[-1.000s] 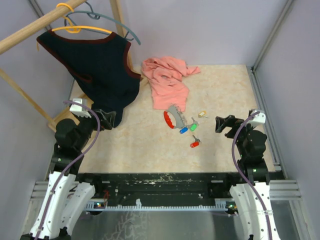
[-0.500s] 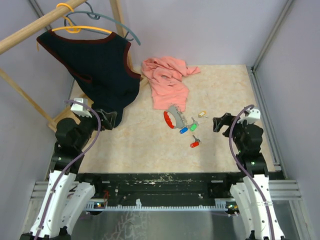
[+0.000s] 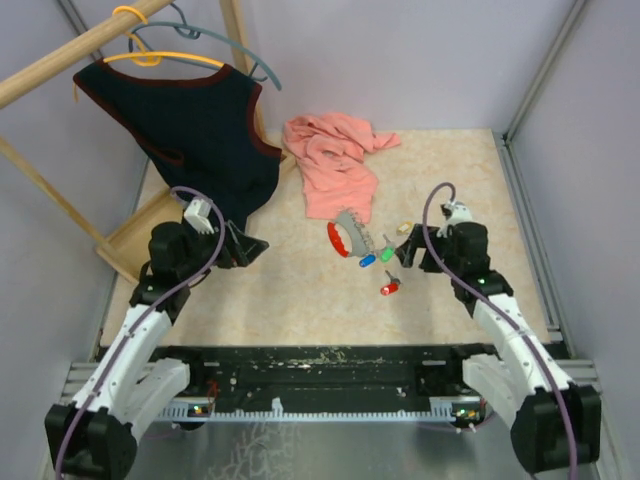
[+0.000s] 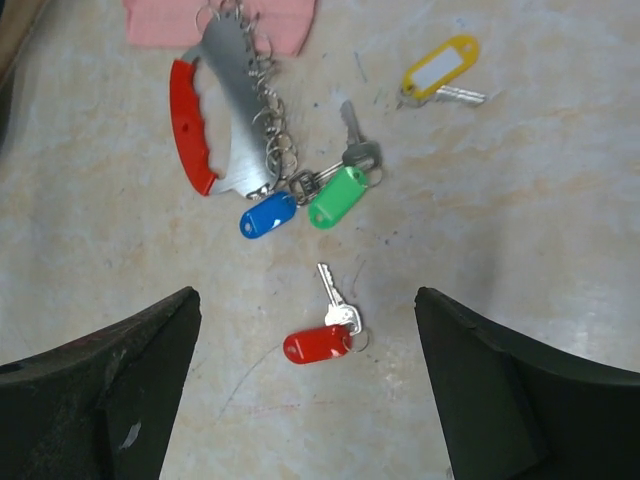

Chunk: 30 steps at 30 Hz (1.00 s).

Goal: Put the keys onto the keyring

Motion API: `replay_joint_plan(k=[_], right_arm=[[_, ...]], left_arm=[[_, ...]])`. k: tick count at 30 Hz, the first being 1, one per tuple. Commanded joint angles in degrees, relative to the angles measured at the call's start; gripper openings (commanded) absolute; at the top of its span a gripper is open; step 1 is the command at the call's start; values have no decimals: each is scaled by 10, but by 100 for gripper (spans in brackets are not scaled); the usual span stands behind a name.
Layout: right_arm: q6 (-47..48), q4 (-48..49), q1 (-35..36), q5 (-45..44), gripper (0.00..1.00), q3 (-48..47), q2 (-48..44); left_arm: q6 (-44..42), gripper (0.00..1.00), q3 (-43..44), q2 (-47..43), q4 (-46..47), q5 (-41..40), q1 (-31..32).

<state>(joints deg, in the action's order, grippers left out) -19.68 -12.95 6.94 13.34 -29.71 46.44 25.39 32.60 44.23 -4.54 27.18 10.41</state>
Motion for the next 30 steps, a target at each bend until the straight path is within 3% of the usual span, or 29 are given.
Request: replay_joint_plan(k=[1, 9, 18, 22, 30], right_arm=[[22, 61, 70, -15, 88, -41, 91], [51, 125, 139, -84, 73, -103, 249], [84, 159, 183, -90, 63, -201, 422], [89, 177, 183, -86, 54, -224, 465], [92, 201, 172, -41, 47, -243, 537]], left_arm=[[66, 96, -26, 53, 88, 43, 27], [106, 95, -64, 181, 205, -54, 165], [133, 94, -83, 268, 292, -21, 171], [133, 94, -88, 282, 307, -18, 170], [148, 94, -100, 320, 348, 3, 160]])
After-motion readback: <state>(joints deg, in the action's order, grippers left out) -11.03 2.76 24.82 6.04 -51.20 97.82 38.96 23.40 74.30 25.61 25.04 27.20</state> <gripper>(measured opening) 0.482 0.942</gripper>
